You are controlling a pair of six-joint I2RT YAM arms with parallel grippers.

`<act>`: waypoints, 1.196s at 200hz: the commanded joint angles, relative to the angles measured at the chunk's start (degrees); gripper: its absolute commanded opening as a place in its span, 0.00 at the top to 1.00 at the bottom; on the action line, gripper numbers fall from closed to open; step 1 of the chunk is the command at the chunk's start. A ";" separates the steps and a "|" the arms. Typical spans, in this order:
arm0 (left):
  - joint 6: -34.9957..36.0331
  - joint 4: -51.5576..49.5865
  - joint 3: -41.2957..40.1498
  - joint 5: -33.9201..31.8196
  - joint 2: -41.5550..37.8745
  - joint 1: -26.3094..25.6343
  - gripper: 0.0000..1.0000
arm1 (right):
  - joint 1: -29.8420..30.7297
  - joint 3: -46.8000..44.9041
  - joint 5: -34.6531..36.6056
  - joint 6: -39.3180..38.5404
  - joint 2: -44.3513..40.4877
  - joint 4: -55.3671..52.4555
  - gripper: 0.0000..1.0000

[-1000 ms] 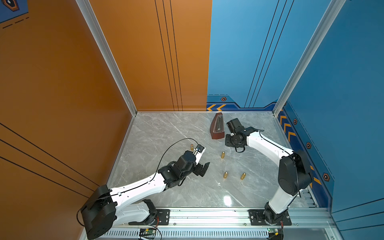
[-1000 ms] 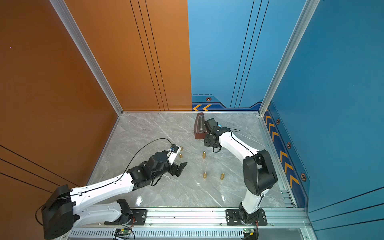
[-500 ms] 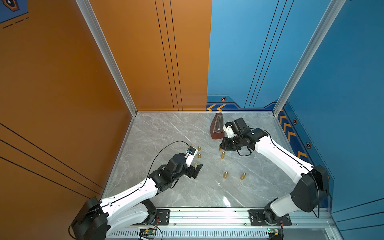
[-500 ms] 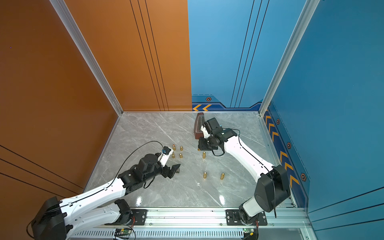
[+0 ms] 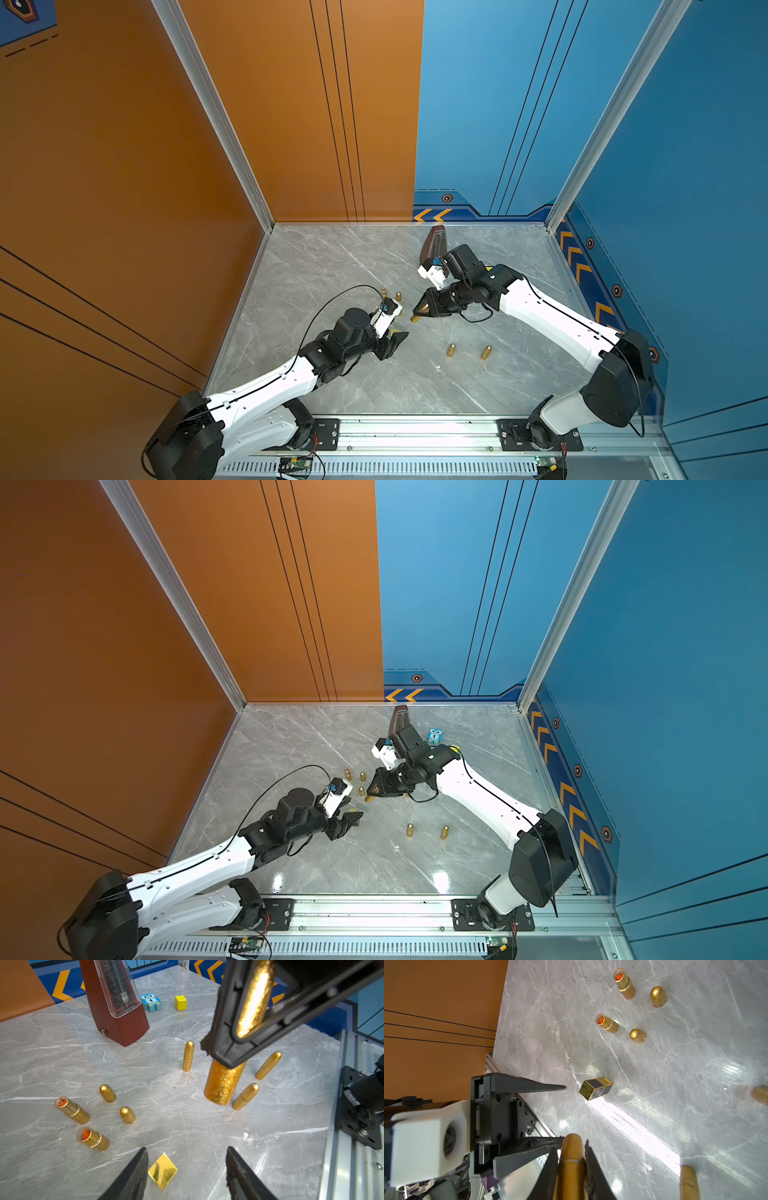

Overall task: Open the lipstick cap
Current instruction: Open the cover of the lipstick.

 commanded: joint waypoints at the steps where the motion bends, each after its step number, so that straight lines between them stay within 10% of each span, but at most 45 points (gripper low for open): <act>1: 0.41 3.77 1.15 4.33 1.34 0.16 0.46 | 0.78 -0.75 -2.86 2.16 1.66 2.53 0.83; 153: -1.70 7.12 4.00 3.92 5.24 -1.26 0.96 | 1.10 -1.85 -6.16 4.52 2.59 6.66 0.84; 239: -3.11 7.08 2.20 1.56 4.86 -1.30 1.00 | -0.03 -1.94 1.36 1.94 -0.14 5.38 0.54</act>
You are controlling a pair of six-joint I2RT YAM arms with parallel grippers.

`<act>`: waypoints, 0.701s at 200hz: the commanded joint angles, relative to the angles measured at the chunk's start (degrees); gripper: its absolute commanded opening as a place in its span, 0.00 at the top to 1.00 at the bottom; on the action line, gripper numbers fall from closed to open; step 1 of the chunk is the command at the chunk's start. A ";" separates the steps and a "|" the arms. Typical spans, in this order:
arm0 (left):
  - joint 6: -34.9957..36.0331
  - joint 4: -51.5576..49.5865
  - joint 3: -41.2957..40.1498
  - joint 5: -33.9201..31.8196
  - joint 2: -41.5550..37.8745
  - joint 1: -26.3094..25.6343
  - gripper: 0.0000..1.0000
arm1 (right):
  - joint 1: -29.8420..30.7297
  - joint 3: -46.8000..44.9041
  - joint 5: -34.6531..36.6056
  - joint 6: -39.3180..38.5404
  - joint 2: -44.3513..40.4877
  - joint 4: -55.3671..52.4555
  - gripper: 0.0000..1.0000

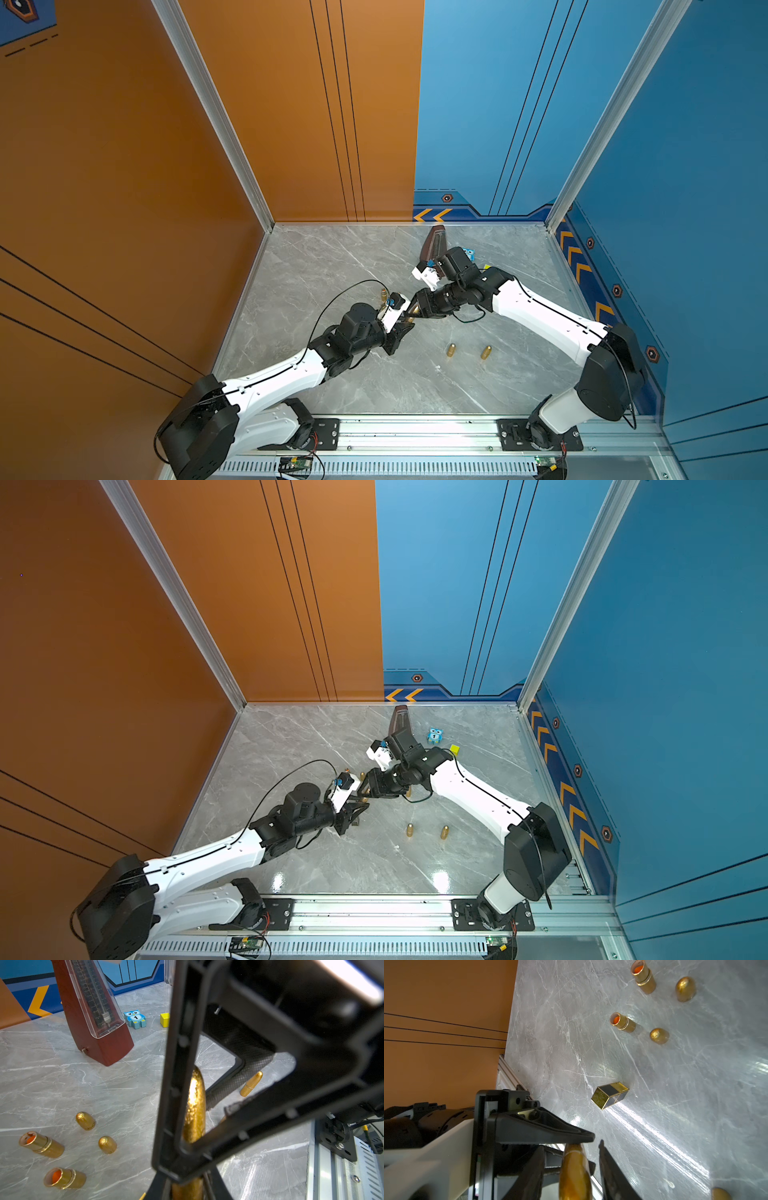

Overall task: Open the lipstick cap
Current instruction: Open the cover of the lipstick.

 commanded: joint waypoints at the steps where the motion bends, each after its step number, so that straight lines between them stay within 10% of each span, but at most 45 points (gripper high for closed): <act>1: -1.01 0.66 -0.16 -1.12 -0.24 -0.46 1.00 | -0.32 -0.37 2.98 -1.50 -1.71 0.12 0.55; 140: -1.27 -5.75 -0.30 -3.59 -1.37 -0.51 1.00 | -1.22 -0.15 3.68 -2.10 -2.15 0.09 0.82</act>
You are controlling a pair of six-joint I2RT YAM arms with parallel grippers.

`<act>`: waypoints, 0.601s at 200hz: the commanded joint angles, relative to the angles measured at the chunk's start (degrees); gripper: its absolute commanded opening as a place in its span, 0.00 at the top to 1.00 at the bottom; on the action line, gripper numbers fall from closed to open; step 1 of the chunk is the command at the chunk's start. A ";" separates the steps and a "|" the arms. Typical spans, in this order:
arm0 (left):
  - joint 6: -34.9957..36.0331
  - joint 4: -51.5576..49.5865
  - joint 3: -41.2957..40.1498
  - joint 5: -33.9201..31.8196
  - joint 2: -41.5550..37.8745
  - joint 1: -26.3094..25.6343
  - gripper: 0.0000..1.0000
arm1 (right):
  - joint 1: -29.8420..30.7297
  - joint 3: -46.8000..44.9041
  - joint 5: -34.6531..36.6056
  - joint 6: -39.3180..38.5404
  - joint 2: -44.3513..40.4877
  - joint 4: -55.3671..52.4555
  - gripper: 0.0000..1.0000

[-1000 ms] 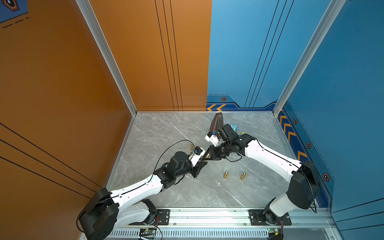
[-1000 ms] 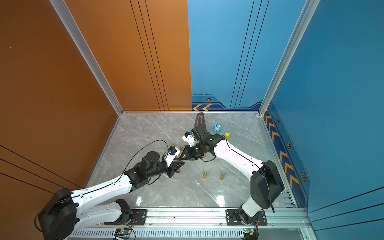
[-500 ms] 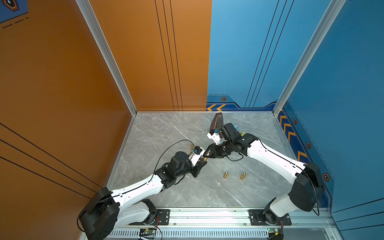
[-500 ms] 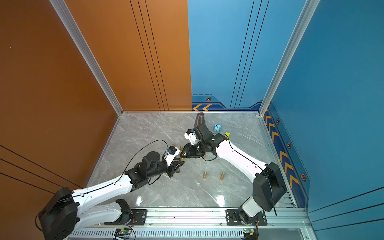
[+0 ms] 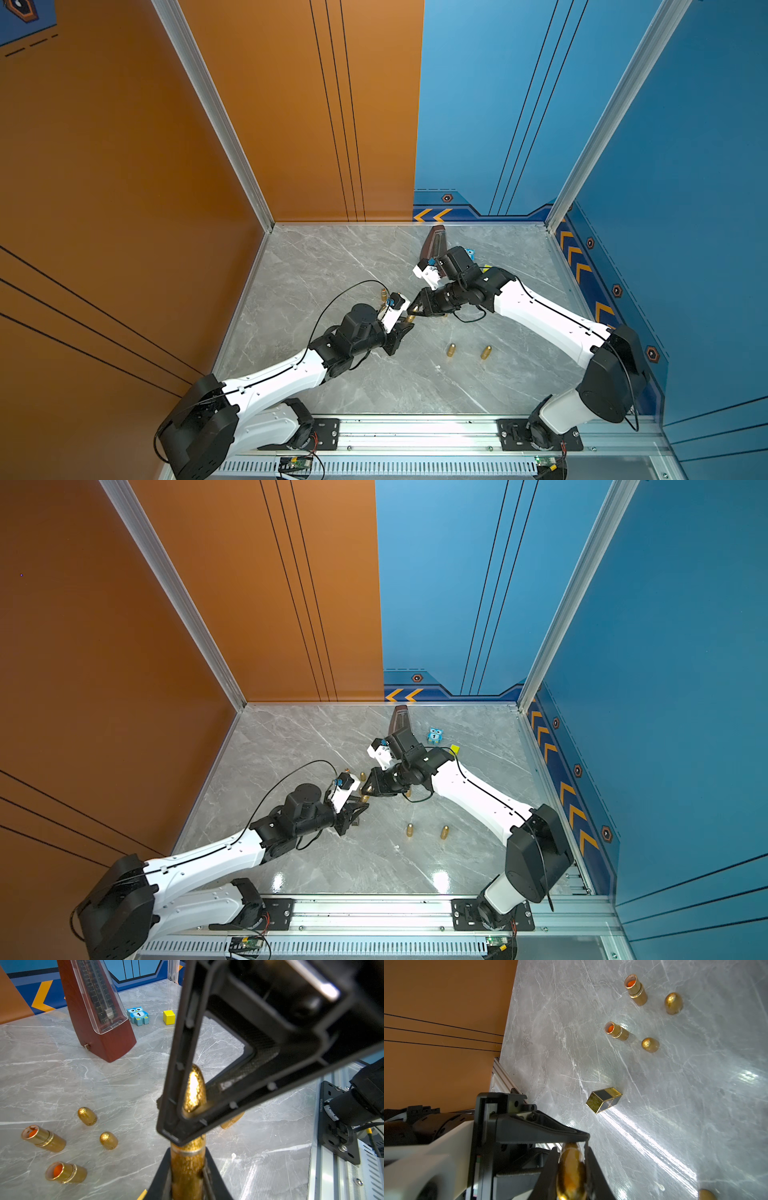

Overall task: Open the lipstick cap
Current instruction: Open the cover of the lipstick.

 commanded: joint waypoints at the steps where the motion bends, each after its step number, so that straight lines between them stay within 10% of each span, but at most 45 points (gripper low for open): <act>1: -0.59 -4.89 -0.36 -2.09 -1.27 -0.11 1.00 | -1.26 0.05 2.22 -0.59 -1.91 -0.28 0.82; 120: 0.12 -10.67 -0.93 -3.98 -3.25 -0.07 1.00 | -4.16 0.69 3.07 1.54 -3.97 -0.32 0.81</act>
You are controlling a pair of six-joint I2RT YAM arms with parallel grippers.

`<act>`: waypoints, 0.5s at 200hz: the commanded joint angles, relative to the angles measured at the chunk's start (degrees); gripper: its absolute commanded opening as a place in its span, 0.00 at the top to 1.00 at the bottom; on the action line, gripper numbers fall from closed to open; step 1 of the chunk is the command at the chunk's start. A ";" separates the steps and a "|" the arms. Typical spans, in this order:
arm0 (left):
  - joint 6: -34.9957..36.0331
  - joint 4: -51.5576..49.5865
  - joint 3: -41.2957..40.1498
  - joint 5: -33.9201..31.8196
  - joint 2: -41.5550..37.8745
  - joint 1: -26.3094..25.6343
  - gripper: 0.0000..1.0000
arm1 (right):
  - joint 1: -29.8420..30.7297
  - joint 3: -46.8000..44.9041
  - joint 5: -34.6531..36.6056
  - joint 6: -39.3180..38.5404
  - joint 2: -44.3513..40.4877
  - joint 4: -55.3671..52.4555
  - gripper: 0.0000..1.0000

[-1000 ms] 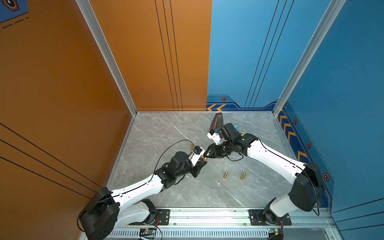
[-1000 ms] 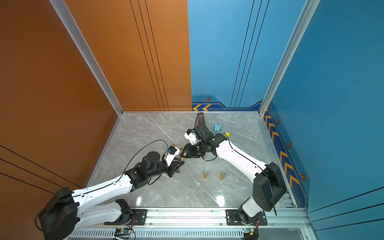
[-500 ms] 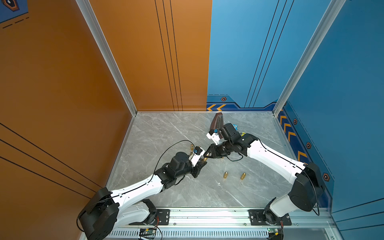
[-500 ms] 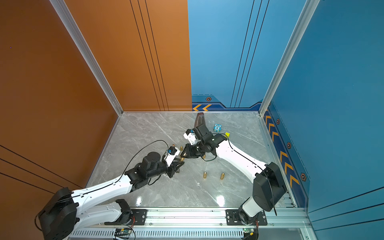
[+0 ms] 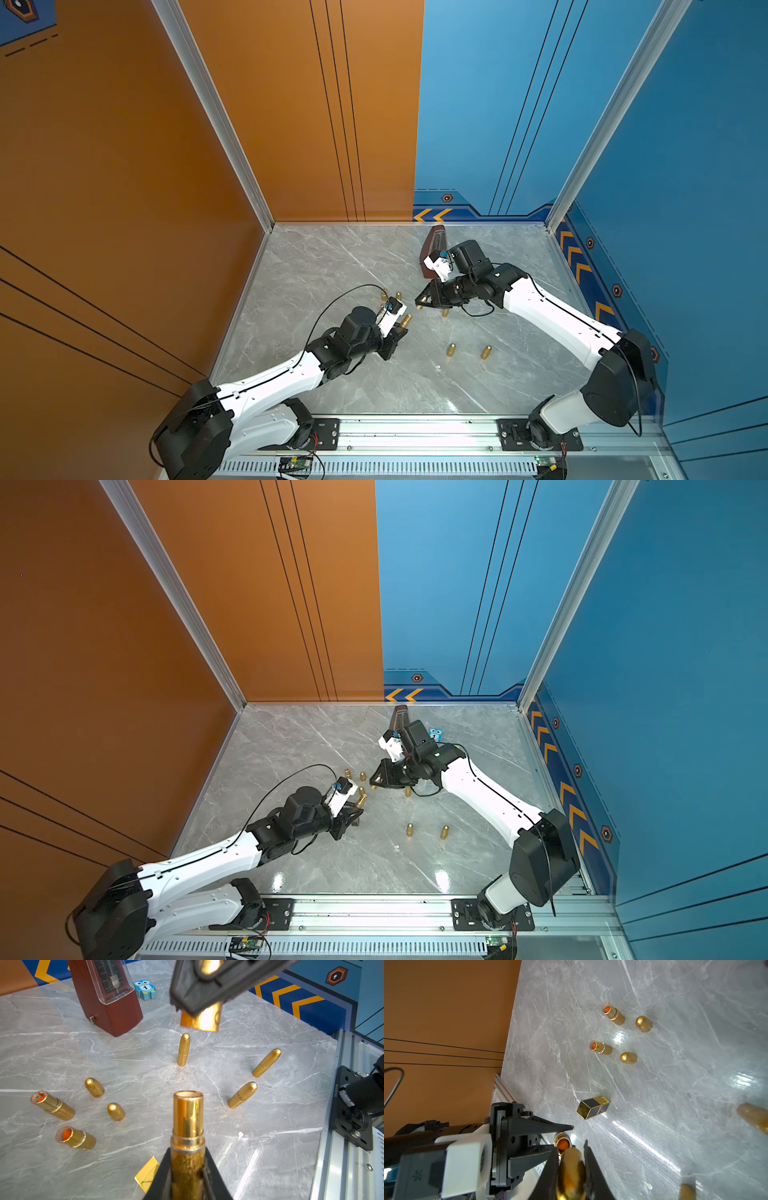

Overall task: Open the lipstick cap
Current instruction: Open the cover of the lipstick, then place the cover at the center of the board.

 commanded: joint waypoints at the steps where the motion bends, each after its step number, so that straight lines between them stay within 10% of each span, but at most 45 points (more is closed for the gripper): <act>1: 0.10 -2.55 -0.40 -1.34 -1.39 0.19 1.00 | 0.15 0.69 2.61 0.65 -1.79 -0.52 0.81; 100: -1.34 -2.13 -0.89 -8.20 -7.00 1.34 1.00 | 2.89 7.90 34.74 -3.39 14.22 -2.96 0.81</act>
